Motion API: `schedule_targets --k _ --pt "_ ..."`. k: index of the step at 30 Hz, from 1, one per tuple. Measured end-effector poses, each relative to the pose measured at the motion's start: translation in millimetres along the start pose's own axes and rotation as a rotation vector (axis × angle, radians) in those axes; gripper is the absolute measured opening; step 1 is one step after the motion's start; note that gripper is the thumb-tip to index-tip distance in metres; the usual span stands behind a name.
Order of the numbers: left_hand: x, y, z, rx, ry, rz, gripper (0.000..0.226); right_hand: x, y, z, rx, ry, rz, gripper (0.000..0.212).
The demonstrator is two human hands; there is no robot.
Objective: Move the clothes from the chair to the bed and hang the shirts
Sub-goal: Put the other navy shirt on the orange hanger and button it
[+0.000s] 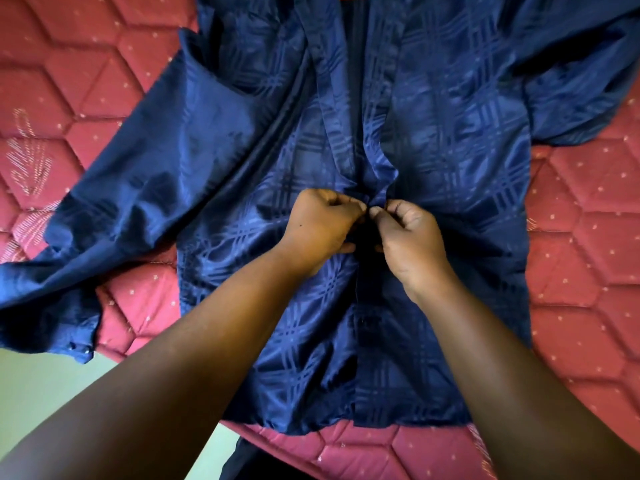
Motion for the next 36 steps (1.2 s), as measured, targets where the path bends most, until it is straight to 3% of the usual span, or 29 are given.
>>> schedule_targets --k 6,15,21,24,30,36 --pt "9.0 0.2 0.3 0.039 -0.023 -0.01 0.013 -6.9 3.5 -1.5 0.016 0.078 0.072 0.021" --pt "15.4 -4.4 1.6 0.058 -0.131 -0.091 0.01 -22.2 0.3 -2.9 0.083 0.445 0.245 0.025" --pt "23.9 -8.9 1.3 0.023 -0.259 -0.163 0.007 -20.7 -7.5 -3.1 0.098 0.459 0.218 0.022" --pt "21.4 -10.1 3.0 0.03 -0.267 -0.16 0.003 -17.7 -8.6 -8.5 0.052 0.359 0.146 0.02" --pt "13.3 -12.7 4.3 -0.034 -0.255 -0.115 0.005 1.7 -15.0 -23.5 -0.186 -0.073 -0.158 0.014" --pt "9.9 -16.5 4.4 -0.053 -0.22 -0.056 0.009 17.1 -26.6 -24.2 -0.271 -0.255 -0.219 0.019"
Point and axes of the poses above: each hand's wrist, its own y-axis towards the middle knuckle, its own z-axis out of the palm, x = y × z, the point moved 9 cm from there along y, towards the middle knuckle, and after that the axes turned 12 degrees about z, right-handed, at the moved point
